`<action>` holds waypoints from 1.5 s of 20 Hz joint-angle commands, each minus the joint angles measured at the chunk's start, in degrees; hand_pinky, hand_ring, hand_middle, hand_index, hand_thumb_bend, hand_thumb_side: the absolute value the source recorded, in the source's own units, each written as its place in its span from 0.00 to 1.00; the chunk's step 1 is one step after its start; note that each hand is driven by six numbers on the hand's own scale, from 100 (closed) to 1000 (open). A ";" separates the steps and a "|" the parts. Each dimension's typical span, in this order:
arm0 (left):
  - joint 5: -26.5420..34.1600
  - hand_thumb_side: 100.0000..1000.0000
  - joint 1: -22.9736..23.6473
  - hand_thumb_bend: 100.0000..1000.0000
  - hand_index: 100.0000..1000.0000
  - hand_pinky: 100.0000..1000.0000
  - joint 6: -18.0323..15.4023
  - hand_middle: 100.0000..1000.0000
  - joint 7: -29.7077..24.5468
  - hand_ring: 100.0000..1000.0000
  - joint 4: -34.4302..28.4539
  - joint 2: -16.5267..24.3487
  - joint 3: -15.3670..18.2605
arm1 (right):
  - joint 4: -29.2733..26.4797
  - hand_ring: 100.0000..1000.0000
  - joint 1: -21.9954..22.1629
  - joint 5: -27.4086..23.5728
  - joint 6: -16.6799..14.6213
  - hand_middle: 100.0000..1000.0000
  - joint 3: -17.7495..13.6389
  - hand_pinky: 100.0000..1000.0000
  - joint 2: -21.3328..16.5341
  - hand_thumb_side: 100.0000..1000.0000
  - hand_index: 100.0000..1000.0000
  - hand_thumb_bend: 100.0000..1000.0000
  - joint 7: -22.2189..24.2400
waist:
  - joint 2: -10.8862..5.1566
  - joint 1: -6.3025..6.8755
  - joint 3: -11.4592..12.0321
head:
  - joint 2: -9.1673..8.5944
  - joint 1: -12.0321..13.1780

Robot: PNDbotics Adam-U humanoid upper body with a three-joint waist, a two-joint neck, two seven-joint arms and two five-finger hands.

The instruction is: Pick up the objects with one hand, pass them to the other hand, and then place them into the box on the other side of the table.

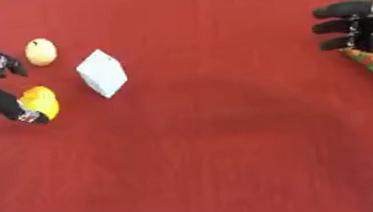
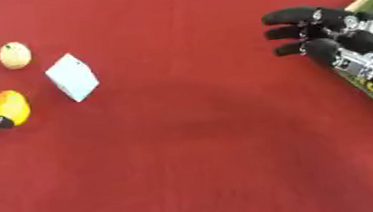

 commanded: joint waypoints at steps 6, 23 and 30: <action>-1.00 0.26 -2.35 0.68 0.80 0.85 5.44 0.80 -6.21 0.84 3.02 -0.18 -0.57 | -0.86 1.00 -0.20 0.52 -0.09 0.99 -0.27 0.93 -0.55 0.57 0.98 0.00 0.43 | -0.56 -0.02 -0.05 | -0.49 0.14; -3.84 0.17 -3.36 0.63 0.74 0.84 2.71 0.80 -8.36 0.83 6.43 -1.49 -2.00 | -0.99 1.00 -0.02 0.68 0.03 1.00 -0.15 0.93 -0.39 0.58 0.98 0.00 0.65 | -0.56 -0.09 -0.13 | -0.74 0.31; -4.94 0.17 -3.65 0.60 0.73 0.83 2.84 0.79 -7.59 0.83 7.38 -2.43 -2.14 | -0.94 1.00 0.25 1.04 0.09 1.00 -0.12 0.93 -0.23 0.58 0.98 0.00 0.83 | -0.58 -0.15 -0.09 | -0.81 0.37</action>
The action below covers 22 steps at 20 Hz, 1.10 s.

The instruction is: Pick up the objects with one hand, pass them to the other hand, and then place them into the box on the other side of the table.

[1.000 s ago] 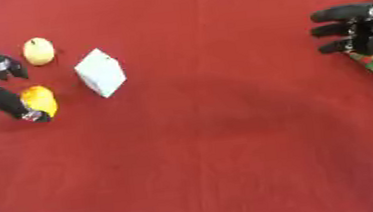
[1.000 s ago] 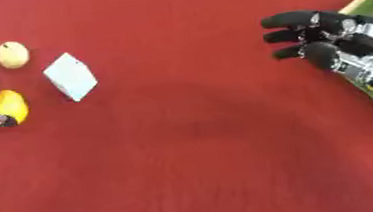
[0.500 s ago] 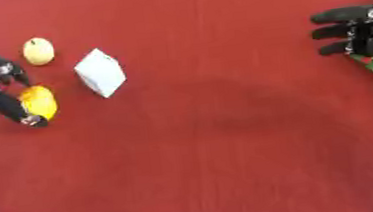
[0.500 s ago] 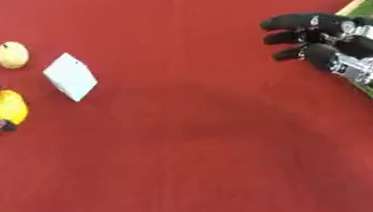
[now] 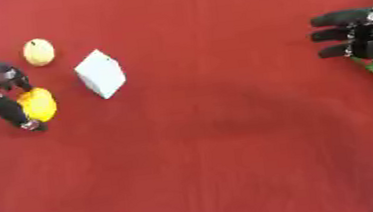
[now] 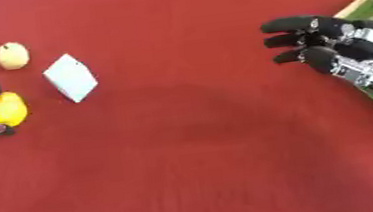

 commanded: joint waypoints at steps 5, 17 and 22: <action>-1.13 0.16 -0.96 0.61 0.73 0.83 6.55 0.79 -3.22 0.82 0.21 0.90 0.24 | -0.91 1.00 -0.36 0.53 0.04 1.00 -0.09 0.93 -0.57 0.58 0.97 0.00 0.36 | -0.89 0.05 0.09 | -0.75 0.11; -5.06 0.02 -1.55 0.48 0.68 0.77 7.41 0.71 0.74 0.76 2.05 -0.57 -1.00 | -0.80 1.00 -0.24 1.07 -0.10 1.00 -0.03 0.93 -0.36 0.59 0.97 0.00 0.72 | -0.78 -0.14 -0.02 | -0.91 0.06; -5.41 0.00 -1.27 0.36 0.59 0.74 8.19 0.68 2.06 0.72 1.47 -0.57 -0.72 | -0.74 1.00 -0.14 1.18 -0.16 1.00 -0.04 0.93 -0.43 0.59 0.98 0.00 0.75 | -0.82 -0.09 0.01 | -0.67 -0.09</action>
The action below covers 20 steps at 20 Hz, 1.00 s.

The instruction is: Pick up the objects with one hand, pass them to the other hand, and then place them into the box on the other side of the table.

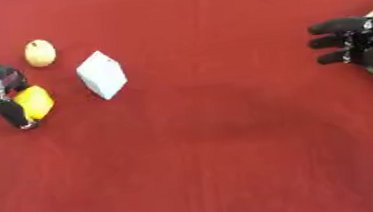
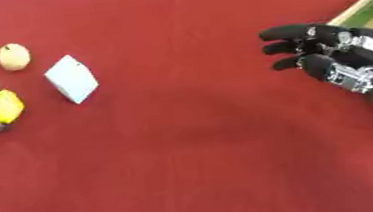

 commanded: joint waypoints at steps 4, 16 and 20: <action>0.07 0.00 0.07 0.31 0.56 0.71 4.50 0.63 -1.85 0.68 -3.10 1.86 1.20 | -0.71 1.00 -0.41 0.39 -0.22 1.00 -0.38 0.93 -0.61 0.59 0.98 0.00 0.14 | -0.88 0.05 0.08 | -0.34 -0.20; 0.74 0.00 3.93 0.13 0.44 0.61 9.23 0.44 3.20 0.52 -20.21 3.36 7.30 | -1.05 1.00 -0.99 -0.76 -0.83 1.00 -0.60 0.93 -1.44 0.56 0.97 0.00 -0.65 | -1.05 -0.01 0.65 | -0.14 -1.40; 2.79 0.00 5.81 0.06 0.44 0.60 9.85 0.42 4.84 0.51 -28.00 3.41 8.41 | -1.30 1.00 -1.89 -1.73 -1.17 0.99 -0.53 0.93 -1.95 0.53 0.97 0.00 -1.08 | -1.13 -0.03 0.81 | -0.17 -1.60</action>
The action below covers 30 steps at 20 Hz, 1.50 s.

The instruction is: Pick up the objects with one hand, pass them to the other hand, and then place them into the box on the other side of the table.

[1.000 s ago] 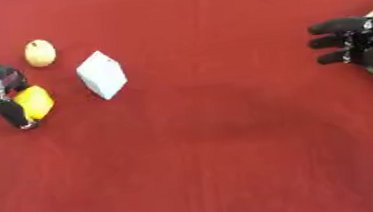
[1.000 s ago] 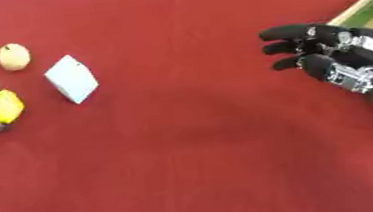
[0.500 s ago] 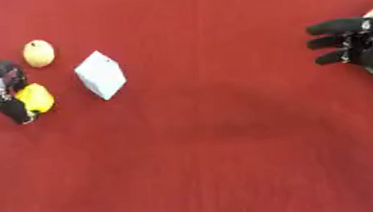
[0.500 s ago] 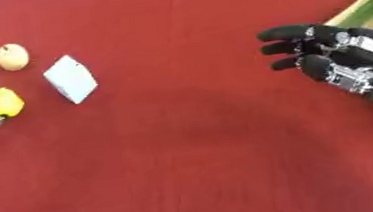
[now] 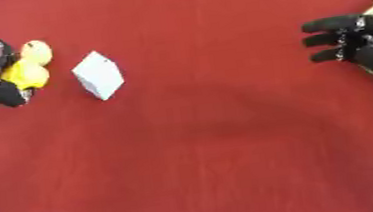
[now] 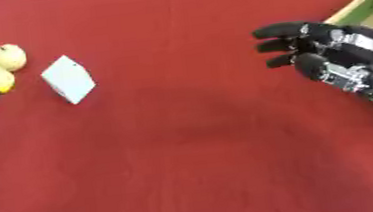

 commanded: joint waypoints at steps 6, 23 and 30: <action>9.52 0.01 -1.18 0.00 0.45 0.58 -1.74 0.40 5.79 0.48 -6.02 -0.13 0.07 | -1.62 1.00 -4.73 -3.35 -2.18 0.99 -0.09 0.92 -2.77 0.47 0.97 0.00 -2.47 | -1.49 -0.07 0.03 | -0.34 -0.35; 27.41 0.25 -5.72 0.00 0.46 0.55 -13.00 0.37 23.45 0.44 -6.04 -12.59 -9.34 | 3.54 1.00 -15.20 -1.33 -6.10 0.98 4.79 0.92 -1.51 0.39 0.95 0.00 -1.40 | -2.14 -0.29 -0.17 | -0.38 -1.95; 22.02 0.25 -6.90 0.00 0.46 0.55 -16.09 0.36 25.62 0.43 -6.04 -18.93 -11.40 | 7.57 1.00 -17.46 5.42 -8.16 0.97 6.64 0.91 -0.06 0.37 0.95 0.00 0.94 | -2.37 -0.47 -0.15 | -0.74 -3.36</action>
